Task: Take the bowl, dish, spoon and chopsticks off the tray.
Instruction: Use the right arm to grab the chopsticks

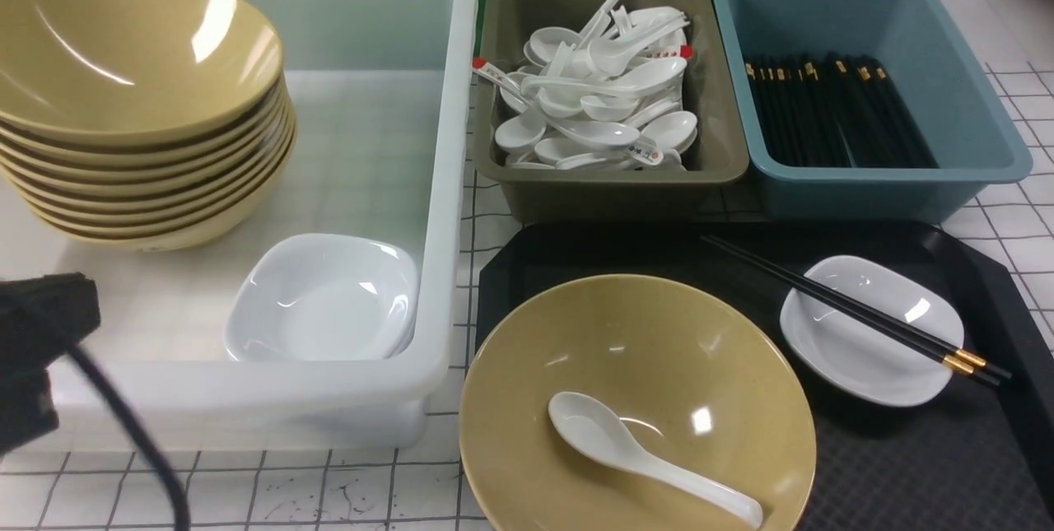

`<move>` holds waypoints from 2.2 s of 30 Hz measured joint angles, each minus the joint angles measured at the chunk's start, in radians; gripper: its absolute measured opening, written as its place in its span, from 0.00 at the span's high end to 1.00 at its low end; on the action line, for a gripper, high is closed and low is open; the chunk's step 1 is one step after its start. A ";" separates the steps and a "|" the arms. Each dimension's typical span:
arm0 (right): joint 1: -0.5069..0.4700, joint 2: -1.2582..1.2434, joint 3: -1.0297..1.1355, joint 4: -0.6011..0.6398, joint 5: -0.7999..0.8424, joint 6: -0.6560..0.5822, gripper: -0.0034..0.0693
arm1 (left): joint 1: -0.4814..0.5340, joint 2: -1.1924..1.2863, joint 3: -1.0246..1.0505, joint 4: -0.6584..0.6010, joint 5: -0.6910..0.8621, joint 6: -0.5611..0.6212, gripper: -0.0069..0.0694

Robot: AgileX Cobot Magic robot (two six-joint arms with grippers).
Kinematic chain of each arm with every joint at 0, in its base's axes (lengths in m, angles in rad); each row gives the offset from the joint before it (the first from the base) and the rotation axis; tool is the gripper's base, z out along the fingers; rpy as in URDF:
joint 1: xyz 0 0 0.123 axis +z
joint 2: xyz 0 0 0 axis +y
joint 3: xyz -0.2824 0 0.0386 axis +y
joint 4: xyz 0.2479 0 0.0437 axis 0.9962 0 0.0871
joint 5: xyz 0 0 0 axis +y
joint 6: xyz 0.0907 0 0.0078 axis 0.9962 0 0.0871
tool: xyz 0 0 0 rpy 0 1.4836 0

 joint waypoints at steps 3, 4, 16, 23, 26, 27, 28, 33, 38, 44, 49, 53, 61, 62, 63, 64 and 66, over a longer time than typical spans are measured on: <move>0.002 0.132 -0.094 0.000 0.122 -0.106 0.90 | -0.018 0.114 -0.092 0.064 0.092 0.034 0.93; 0.002 0.210 -0.142 -0.001 0.190 -0.164 0.90 | -0.050 0.174 -0.139 0.086 0.123 0.055 0.93; 0.002 0.735 -0.335 0.011 0.364 -0.352 0.90 | -0.553 0.582 -0.392 0.102 0.149 0.122 0.93; -0.121 0.987 -0.441 0.181 0.350 -0.475 0.90 | -0.657 0.733 -0.425 0.099 0.101 0.151 0.93; -0.146 1.038 -0.461 0.198 0.336 -0.545 0.88 | -0.658 0.757 -0.425 0.100 0.097 0.152 0.93; -0.148 1.044 -0.461 0.199 0.335 -0.557 0.88 | -0.658 0.759 -0.425 0.100 0.096 0.153 0.93; -0.150 1.064 -0.462 0.201 0.330 -0.597 0.85 | -0.658 0.760 -0.425 0.100 0.095 0.156 0.93; -0.150 1.089 -0.462 0.202 0.254 -0.711 0.66 | -0.658 0.760 -0.425 0.101 0.095 0.156 0.93; -0.151 1.091 -0.463 0.166 0.152 -0.768 0.45 | -0.658 0.760 -0.425 0.103 0.090 0.157 0.93; -0.151 1.147 -0.468 0.133 0.095 -0.800 0.38 | -0.658 0.762 -0.425 0.103 0.085 0.157 0.93; -0.151 1.200 -0.468 0.129 0.093 -0.801 0.40 | -0.658 0.768 -0.425 0.104 0.085 0.157 0.93; -0.151 1.231 -0.468 0.126 0.088 -0.801 0.45 | -0.658 0.768 -0.425 0.111 0.083 0.157 0.93; -0.151 1.212 -0.468 0.126 0.114 -0.801 0.73 | -0.658 0.768 -0.425 0.125 0.064 0.157 0.93; -0.151 1.200 -0.468 0.126 0.122 -0.801 0.73 | -0.658 0.768 -0.425 0.125 0.059 0.157 0.93; -0.151 1.187 -0.468 0.126 0.130 -0.801 0.73 | -0.658 0.768 -0.425 0.125 0.052 0.157 0.93; -0.151 1.164 -0.468 0.126 0.153 -0.801 0.73 | -0.658 0.768 -0.425 0.125 0.039 0.158 0.93; -0.150 1.130 -0.468 0.127 0.189 -0.801 0.73 | -0.658 0.768 -0.425 0.125 0.012 0.153 0.93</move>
